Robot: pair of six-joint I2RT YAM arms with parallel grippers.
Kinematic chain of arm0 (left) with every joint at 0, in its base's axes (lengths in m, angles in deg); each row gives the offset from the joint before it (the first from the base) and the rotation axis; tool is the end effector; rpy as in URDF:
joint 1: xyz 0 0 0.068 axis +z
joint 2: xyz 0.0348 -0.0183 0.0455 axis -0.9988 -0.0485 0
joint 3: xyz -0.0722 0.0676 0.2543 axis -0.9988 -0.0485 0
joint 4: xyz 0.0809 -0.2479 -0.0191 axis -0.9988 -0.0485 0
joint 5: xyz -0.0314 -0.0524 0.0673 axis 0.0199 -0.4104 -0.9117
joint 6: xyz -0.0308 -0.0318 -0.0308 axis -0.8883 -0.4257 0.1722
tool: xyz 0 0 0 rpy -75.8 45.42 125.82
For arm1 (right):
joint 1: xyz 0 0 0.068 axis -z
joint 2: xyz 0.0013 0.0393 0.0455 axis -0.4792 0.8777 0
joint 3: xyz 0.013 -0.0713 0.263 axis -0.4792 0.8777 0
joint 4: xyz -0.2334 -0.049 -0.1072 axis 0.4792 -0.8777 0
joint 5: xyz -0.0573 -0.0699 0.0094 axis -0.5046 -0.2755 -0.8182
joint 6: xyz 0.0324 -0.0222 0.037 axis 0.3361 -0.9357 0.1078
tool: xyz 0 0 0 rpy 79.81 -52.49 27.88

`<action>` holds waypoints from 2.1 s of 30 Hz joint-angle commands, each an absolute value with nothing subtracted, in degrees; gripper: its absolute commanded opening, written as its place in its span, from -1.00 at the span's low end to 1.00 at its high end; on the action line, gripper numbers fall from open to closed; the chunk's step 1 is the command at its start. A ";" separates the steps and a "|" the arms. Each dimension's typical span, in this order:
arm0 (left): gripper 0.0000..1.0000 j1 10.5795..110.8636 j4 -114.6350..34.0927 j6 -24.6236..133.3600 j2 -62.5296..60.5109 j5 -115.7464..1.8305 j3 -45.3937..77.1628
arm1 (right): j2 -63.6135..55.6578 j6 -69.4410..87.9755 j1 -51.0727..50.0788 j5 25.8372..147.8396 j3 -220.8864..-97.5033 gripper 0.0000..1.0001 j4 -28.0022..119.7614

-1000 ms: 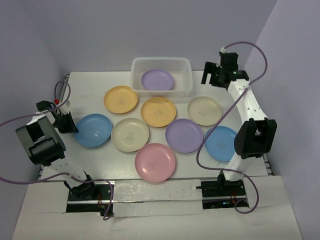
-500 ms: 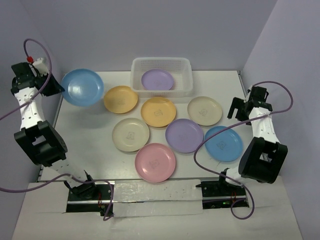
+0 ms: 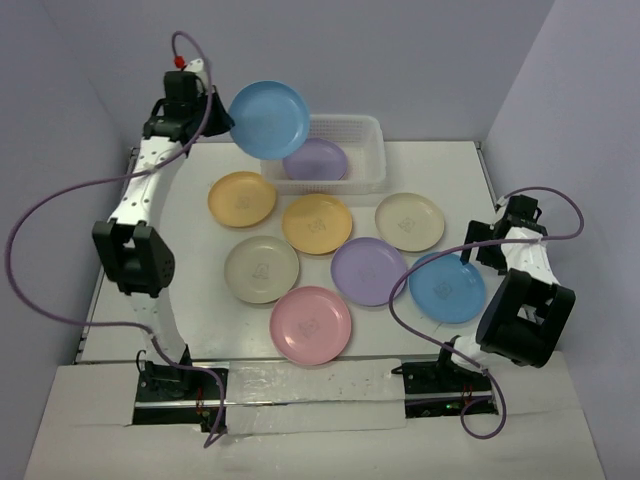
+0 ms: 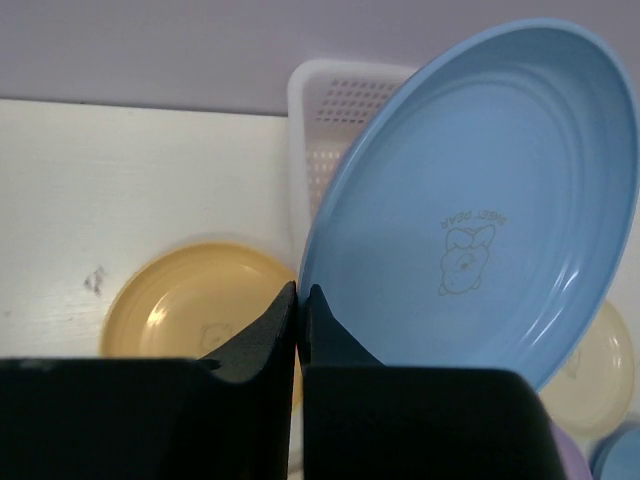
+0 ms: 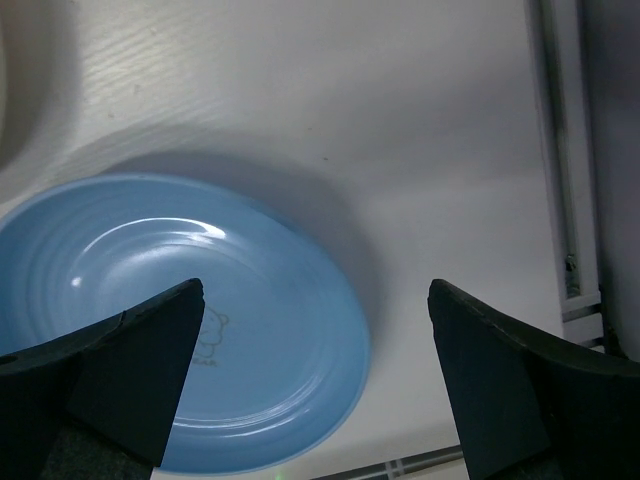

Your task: Place the plates into the plastic bin on the countertop

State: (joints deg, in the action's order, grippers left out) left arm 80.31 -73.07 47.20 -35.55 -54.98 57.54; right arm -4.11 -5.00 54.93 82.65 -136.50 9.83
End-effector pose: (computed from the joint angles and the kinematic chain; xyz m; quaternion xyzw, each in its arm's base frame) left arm 0.4437 -0.0602 0.3889 -0.0410 0.8487 -0.1900 0.4918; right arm 0.2428 -0.1176 0.2131 0.1531 0.9631 -0.0356 0.2184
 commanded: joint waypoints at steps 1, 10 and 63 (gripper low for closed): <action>-1.00 74.35 -70.08 40.88 -45.16 -69.41 69.13 | -3.61 -8.34 57.41 80.65 -135.47 1.00 11.40; -0.99 67.10 -66.37 38.52 -58.14 -77.26 76.34 | -1.21 -9.41 59.13 82.01 -135.15 1.00 11.06; 0.95 90.67 -65.82 51.22 -5.60 -45.10 23.73 | 0.25 -19.78 56.29 100.21 -163.20 -1.00 -4.63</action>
